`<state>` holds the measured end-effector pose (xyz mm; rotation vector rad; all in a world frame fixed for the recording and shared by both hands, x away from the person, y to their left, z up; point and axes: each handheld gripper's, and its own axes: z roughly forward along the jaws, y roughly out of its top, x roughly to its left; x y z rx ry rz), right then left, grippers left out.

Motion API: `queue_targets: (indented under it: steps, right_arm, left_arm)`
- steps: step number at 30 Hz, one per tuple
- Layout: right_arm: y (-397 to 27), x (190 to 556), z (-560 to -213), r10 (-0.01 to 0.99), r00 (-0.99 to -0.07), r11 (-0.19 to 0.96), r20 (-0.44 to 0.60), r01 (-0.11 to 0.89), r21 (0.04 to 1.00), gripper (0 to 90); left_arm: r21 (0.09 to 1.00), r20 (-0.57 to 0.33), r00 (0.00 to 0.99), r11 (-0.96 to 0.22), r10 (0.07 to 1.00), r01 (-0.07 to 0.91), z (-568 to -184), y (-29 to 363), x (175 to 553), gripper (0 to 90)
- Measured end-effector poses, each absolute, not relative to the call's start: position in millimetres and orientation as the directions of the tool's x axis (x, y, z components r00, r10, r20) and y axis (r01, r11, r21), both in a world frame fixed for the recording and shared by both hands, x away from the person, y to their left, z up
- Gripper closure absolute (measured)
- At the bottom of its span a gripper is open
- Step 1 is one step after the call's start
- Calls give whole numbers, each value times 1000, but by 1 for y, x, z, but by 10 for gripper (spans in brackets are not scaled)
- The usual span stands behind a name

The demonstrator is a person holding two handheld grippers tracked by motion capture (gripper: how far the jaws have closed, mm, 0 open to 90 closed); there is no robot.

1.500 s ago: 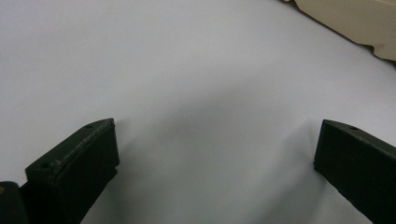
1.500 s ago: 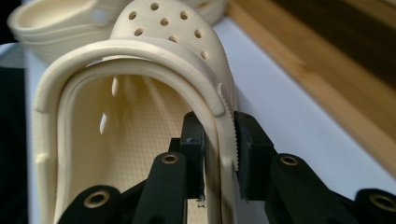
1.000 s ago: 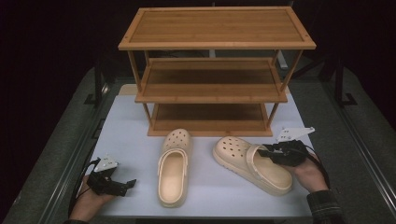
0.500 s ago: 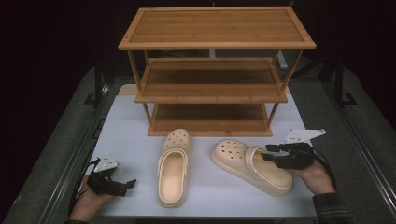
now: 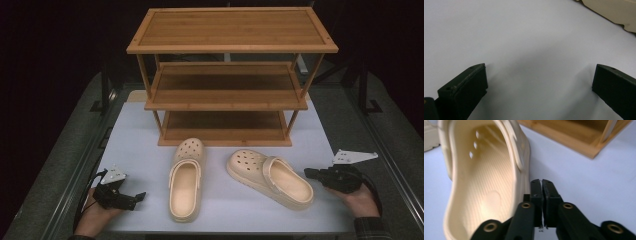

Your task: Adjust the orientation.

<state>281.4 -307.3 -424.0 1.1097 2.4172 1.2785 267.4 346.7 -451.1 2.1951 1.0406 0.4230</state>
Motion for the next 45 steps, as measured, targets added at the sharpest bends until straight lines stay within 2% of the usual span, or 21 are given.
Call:
queue_targets:
  steps: [5,14,29,45]
  right_arm:
    - [-303,285,-436,674,-715,377,184,548,746,895]
    - [-291,285,-436,646,-741,412,183,541,733,898]
    - [-250,281,-436,539,-821,497,190,492,714,898]
    - [-214,285,-432,482,-860,533,167,440,723,898]
  left_arm:
    - [686,8,631,-463,776,561,-451,347,267,0]
    - [686,7,631,-463,776,562,-451,347,267,0]
    - [686,8,630,-463,776,562,-451,347,267,0]
    - [686,8,630,-463,777,562,-451,347,267,0]
